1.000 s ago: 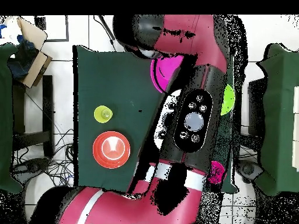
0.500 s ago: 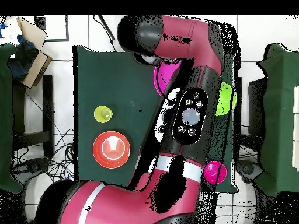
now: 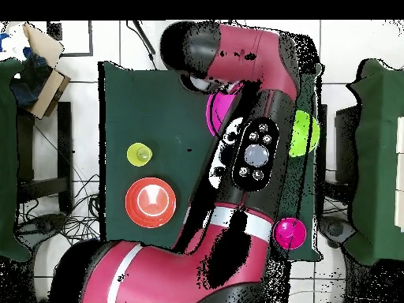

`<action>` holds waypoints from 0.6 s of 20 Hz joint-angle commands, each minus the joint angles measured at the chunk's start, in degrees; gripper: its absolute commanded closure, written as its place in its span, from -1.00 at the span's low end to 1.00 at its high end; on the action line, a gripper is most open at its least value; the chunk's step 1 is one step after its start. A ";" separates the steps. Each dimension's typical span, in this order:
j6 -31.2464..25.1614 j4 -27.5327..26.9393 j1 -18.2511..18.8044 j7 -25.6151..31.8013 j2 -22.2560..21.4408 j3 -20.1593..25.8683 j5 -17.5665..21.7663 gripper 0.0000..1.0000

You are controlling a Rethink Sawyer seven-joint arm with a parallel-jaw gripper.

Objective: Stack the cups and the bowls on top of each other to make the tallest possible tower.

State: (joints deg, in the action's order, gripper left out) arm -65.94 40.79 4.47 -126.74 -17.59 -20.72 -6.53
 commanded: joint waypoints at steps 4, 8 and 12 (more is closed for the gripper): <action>-1.80 5.06 -0.57 10.23 1.12 4.75 5.38 1.00; -0.04 6.31 -0.45 11.20 1.31 4.07 6.66 1.00; 1.35 5.90 -0.41 11.03 2.91 3.96 7.30 1.00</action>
State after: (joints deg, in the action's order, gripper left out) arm -66.08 40.85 4.47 -126.74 -16.09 -20.72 -5.83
